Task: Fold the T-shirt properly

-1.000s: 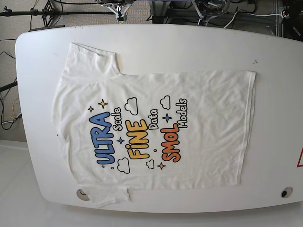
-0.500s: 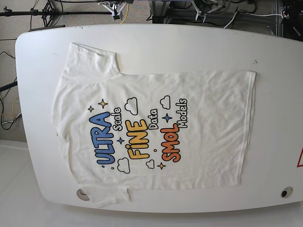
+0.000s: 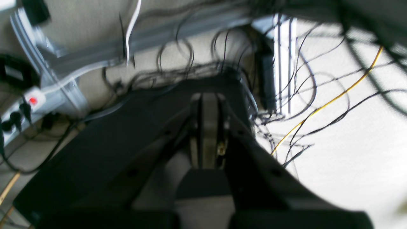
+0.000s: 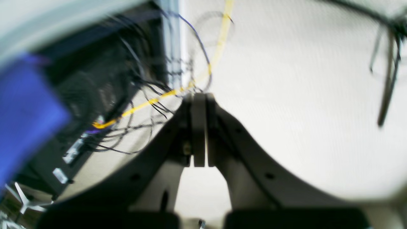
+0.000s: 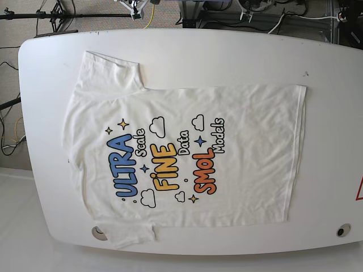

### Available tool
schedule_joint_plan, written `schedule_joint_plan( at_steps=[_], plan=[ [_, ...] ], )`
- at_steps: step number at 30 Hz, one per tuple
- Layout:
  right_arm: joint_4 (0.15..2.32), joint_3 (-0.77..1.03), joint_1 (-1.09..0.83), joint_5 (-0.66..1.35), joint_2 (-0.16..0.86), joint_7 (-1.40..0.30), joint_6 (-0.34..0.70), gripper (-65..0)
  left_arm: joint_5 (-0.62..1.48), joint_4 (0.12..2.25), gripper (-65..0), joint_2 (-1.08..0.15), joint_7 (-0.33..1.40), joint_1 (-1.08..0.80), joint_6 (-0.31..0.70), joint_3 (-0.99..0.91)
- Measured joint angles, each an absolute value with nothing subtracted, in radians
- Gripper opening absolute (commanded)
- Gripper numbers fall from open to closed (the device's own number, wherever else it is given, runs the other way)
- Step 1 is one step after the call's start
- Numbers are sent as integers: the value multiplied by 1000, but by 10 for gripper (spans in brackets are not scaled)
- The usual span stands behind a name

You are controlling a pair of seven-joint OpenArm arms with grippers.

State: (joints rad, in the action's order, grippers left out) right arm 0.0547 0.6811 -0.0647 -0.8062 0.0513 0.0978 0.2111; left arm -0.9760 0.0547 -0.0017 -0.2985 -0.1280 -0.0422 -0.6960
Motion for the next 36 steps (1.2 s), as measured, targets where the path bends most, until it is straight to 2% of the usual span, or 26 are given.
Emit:
schedule_joint_plan(
  at_steps=[16,22,36],
  plan=[
    [85,679,-122,-760,84,92,215,-650,-927,144,-650,-38,-301,-249,-20,-684],
    [101,673,-135,-751,97,94,228,-650,-853,161,-650,-63,-316,-266,28,-634],
    [173,662,-204,-672,99,97,263,-650,-890,236,-650,-47,-331,-337,73,-640]
  ],
)
